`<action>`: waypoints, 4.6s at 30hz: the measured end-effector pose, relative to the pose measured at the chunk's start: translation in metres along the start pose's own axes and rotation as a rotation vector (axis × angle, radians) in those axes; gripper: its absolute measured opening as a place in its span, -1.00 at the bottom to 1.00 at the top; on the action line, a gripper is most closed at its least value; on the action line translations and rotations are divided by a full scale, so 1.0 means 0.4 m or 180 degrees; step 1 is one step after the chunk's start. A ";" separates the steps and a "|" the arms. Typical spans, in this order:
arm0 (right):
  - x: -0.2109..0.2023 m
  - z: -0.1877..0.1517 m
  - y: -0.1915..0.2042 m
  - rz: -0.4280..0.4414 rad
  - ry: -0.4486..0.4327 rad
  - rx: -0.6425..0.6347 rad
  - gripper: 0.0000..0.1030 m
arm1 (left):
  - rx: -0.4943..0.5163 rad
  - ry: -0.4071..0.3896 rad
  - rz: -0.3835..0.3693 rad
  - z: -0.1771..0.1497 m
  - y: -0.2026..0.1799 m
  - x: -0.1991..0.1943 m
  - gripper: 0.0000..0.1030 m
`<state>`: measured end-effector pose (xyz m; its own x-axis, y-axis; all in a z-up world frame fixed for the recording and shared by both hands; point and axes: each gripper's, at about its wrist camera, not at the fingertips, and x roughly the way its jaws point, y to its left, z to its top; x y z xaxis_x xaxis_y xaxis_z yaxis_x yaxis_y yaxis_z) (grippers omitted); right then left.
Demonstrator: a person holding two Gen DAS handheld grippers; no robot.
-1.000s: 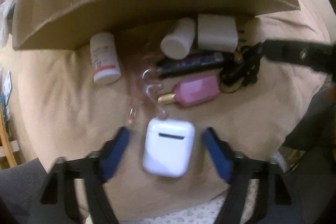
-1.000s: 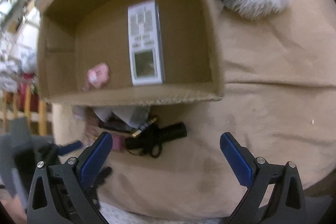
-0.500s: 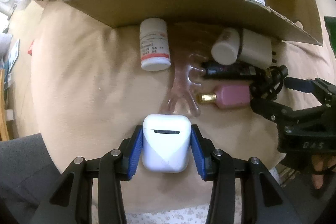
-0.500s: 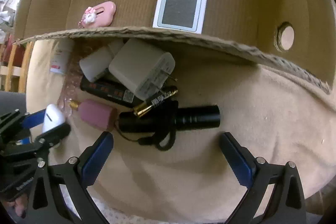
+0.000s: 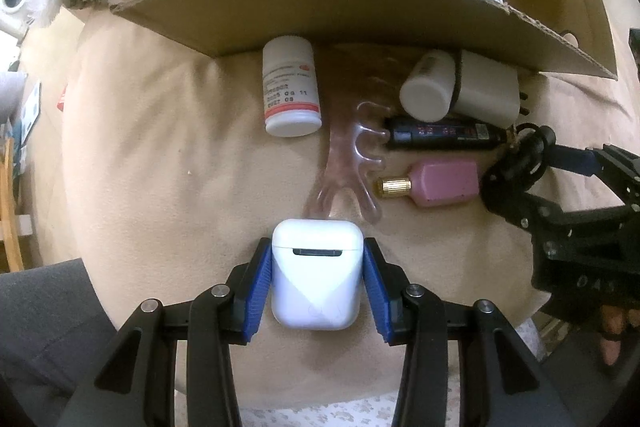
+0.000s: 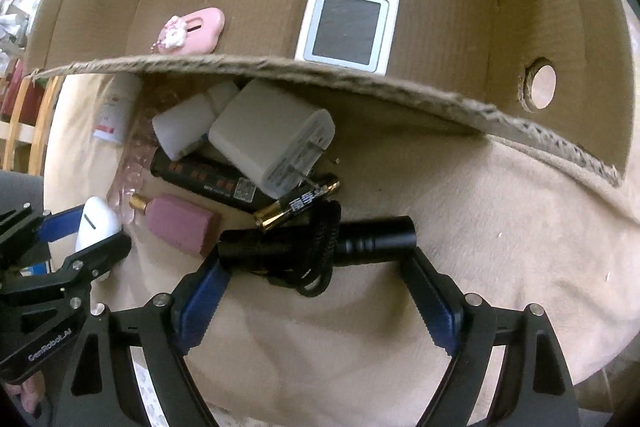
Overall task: Organize rigid objects
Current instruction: 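Grasp the white earbud case with the left tool while the right tool grasps the black flashlight, then lower the earbud case and flashlight into the box and open both tools, then withdraw both tools from the box toward the remaining items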
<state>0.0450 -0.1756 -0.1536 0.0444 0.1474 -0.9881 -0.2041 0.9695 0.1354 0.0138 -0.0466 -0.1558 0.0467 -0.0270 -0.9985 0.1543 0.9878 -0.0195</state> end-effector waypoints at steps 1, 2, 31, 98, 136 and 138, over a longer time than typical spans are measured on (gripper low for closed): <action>-0.007 -0.002 -0.007 0.0007 0.0004 -0.0008 0.79 | -0.0020 0.0007 -0.0019 0.003 0.004 0.008 -0.22; -0.005 -0.007 -0.004 0.0015 0.0010 -0.0011 0.79 | -0.0059 0.0017 -0.0065 0.000 0.009 0.003 -0.22; -0.553 -0.060 -0.072 0.0570 -0.1498 0.0083 0.79 | -0.0502 -0.1266 -0.0325 0.079 0.122 -0.434 -0.22; -0.246 0.231 -0.117 0.0476 -0.1450 0.0402 0.96 | -0.0171 -0.1196 0.0104 0.323 0.054 -0.201 -0.28; -0.259 0.030 -0.146 0.0840 -0.1250 0.0784 0.96 | -0.0664 -0.0982 -0.0079 0.136 0.155 -0.247 0.31; -0.239 0.030 -0.145 0.0868 -0.1136 0.0811 0.96 | -0.0689 -0.0937 -0.0035 0.126 0.158 -0.233 0.31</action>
<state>0.0643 -0.2434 -0.0662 0.3629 0.4159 -0.8338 -0.0120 0.8969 0.4422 0.0692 0.0106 -0.0616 0.3332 -0.0496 -0.9416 -0.0546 0.9959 -0.0718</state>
